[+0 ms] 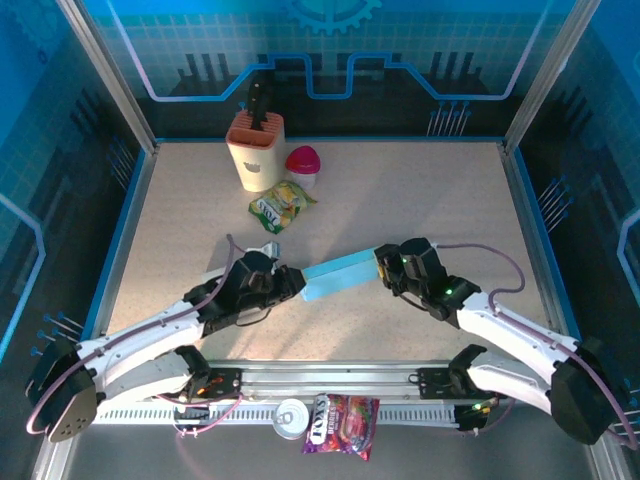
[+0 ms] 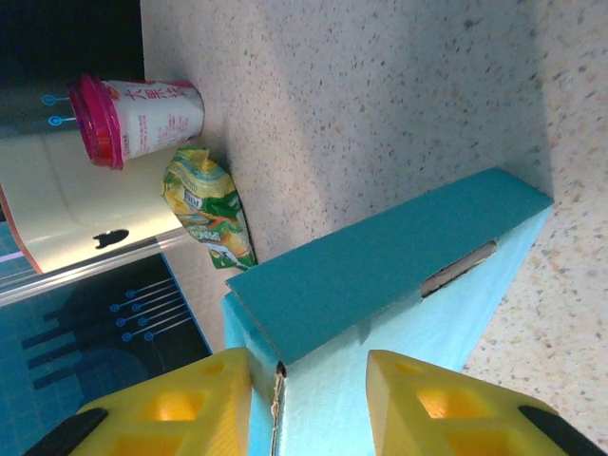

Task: Fold the paper box

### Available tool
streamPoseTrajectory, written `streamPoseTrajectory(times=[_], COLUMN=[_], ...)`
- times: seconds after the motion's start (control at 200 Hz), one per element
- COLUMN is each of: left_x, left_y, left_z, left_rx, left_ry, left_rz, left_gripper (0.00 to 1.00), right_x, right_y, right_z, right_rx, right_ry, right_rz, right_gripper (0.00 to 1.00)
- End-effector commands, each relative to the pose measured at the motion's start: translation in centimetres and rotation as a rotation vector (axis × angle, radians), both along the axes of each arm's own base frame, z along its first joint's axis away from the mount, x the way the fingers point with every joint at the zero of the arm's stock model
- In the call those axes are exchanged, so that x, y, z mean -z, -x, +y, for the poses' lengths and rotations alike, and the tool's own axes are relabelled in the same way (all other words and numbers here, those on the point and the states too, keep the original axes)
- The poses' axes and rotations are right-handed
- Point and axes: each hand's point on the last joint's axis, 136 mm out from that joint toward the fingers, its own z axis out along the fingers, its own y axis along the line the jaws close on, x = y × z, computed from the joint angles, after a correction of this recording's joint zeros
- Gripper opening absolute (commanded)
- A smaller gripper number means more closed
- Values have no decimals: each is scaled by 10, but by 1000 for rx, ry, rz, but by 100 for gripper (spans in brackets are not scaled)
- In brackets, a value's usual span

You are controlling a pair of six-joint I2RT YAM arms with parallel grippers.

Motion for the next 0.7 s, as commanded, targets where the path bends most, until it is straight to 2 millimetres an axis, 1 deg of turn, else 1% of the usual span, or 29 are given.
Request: streamPoseTrajectory(times=[0.0, 0.06, 0.105, 0.145, 0.19, 0.265, 0.395, 0.49, 0.58, 0.645, 0.695], left_x=[21, 20, 17, 16, 16, 17, 26, 37, 52, 56, 55], left_y=[16, 18, 21, 24, 27, 34, 47, 50, 49, 47, 47], left_z=[-6, -8, -10, -11, -14, -19, -36, -43, -48, -53, -56], left_rx=[107, 116, 122, 126, 135, 153, 199, 207, 207, 214, 217], left_ry=[-116, -150, -166, -183, -198, -211, -211, -234, -247, -249, -247], left_rz=[21, -13, -44, -68, -98, -136, -182, -195, -184, -181, -178], left_gripper=[12, 10, 9, 8, 7, 7, 7, 9, 11, 12, 14], right_x=[19, -1, -12, -17, -17, -8, 13, 21, 31, 37, 41], right_y=[21, 21, 24, 27, 31, 39, 50, 58, 63, 66, 69], right_z=[-13, -12, -13, -14, -15, -14, -4, 2, -6, -13, -19], right_rx=[-62, -109, -139, -160, -177, -204, -257, -290, -288, -281, -278], right_ry=[118, 139, 155, 165, 159, 116, 8, -19, 34, 52, 71], right_rz=[51, -15, -52, -75, -89, -87, -65, -46, -12, 17, 43], right_gripper=[38, 44, 53, 61, 68, 75, 77, 78, 82, 84, 84])
